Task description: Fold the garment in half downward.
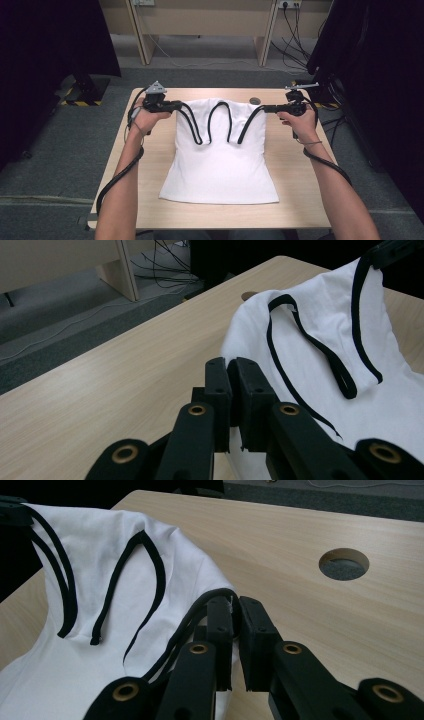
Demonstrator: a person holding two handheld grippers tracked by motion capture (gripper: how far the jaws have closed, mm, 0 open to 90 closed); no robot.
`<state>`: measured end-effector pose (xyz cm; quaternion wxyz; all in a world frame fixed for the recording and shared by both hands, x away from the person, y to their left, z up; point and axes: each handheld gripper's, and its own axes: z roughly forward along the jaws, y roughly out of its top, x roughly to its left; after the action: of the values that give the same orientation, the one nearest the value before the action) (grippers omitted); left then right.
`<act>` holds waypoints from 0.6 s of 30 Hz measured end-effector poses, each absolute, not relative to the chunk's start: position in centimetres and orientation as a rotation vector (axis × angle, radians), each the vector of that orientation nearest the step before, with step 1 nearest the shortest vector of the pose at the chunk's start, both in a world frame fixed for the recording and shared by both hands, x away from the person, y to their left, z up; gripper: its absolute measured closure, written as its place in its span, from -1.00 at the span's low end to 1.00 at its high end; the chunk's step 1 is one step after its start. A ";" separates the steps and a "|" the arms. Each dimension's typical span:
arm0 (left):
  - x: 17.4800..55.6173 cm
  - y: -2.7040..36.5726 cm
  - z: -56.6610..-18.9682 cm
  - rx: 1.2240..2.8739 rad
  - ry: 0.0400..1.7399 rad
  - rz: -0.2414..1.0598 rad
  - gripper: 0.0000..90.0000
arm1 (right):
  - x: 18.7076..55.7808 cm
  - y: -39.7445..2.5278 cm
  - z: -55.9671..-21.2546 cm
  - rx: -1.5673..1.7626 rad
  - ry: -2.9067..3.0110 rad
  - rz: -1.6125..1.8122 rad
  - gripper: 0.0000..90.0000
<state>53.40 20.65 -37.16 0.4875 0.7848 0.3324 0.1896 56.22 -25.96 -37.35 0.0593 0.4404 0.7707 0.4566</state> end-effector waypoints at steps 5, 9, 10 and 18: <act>53.3 20.5 -36.9 1.899 0.799 0.474 0.86 | 56.2 -25.8 -37.0 1.324 2.330 1.385 0.88; 53.2 20.5 -37.1 1.902 0.795 0.471 0.86 | 56.1 -25.6 -37.1 1.310 2.338 1.377 0.88; 53.0 20.4 -37.6 1.903 0.791 0.462 0.86 | 56.1 -25.6 -37.1 1.310 2.338 1.377 0.88; 51.2 20.6 -40.5 1.970 0.776 0.436 0.86 | 55.2 -26.0 -39.9 1.290 2.418 1.338 0.88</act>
<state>51.21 20.63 -40.46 0.4705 0.8041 0.3166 0.1781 55.23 -25.95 -39.86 0.0457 0.4225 0.7920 0.4383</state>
